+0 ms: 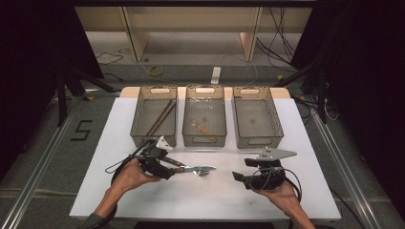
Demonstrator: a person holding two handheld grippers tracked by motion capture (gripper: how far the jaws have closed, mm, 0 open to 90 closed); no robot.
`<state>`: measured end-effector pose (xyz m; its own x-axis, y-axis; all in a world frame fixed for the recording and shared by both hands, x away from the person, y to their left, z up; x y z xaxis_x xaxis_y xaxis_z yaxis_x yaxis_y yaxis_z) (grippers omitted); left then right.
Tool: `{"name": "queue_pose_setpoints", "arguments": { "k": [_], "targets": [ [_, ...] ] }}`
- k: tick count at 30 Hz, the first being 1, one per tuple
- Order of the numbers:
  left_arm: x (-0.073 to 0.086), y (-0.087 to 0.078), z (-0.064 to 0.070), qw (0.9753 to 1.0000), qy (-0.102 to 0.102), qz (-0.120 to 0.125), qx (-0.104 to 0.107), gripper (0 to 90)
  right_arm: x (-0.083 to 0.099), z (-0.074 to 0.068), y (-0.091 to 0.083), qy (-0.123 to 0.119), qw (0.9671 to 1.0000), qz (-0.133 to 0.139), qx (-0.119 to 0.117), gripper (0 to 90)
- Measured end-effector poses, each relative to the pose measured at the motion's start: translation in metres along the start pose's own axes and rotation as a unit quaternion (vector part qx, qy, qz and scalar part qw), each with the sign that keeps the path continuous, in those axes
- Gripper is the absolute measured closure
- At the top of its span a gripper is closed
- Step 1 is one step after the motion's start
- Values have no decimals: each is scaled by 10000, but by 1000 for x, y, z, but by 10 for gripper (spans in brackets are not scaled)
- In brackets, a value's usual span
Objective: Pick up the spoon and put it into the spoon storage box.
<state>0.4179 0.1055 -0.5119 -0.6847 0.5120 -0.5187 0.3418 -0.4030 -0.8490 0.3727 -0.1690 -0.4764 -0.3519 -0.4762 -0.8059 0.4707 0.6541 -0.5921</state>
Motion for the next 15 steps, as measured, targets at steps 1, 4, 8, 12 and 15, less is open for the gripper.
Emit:
{"name": "queue_pose_setpoints", "arguments": {
  "k": [1, 4, 8, 12, 15],
  "targets": [
    [0, 1, 0, 10000, -5, -34, -12, 262, 0, 0, 0, 12, 10000, 8, -8, 295],
    [1, 1, -1, 9999, -1, -145, 6, 264, 1, -1, -1, 32, 10000, 7, -26, 296],
    [-1, 3, -1, 9997, 12, -223, 32, 275, 2, -1, -2, 13, 10000, -19, -29, 296],
    [1, 7, -1, 9992, 44, -386, 45, 293, 4, -2, -3, 18, 10000, -6, -27, 296],
    [4, 10, -1, 9984, 89, -565, -11, 306, 5, -3, -3, 19, 10000, -20, -41, 296]
  ]
}}
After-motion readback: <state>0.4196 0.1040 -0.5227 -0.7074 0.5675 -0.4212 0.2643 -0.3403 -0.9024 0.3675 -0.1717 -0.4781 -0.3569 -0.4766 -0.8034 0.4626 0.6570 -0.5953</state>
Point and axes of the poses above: each handheld gripper's, and its own axes: y roughly forward along the jaws, x roughly out of its underside, z roughly to its right, the point moved 8 cm from there along y, roughly forward along the jaws, and after that the axes turned 11 degrees about -y, right-handed, at the moved point
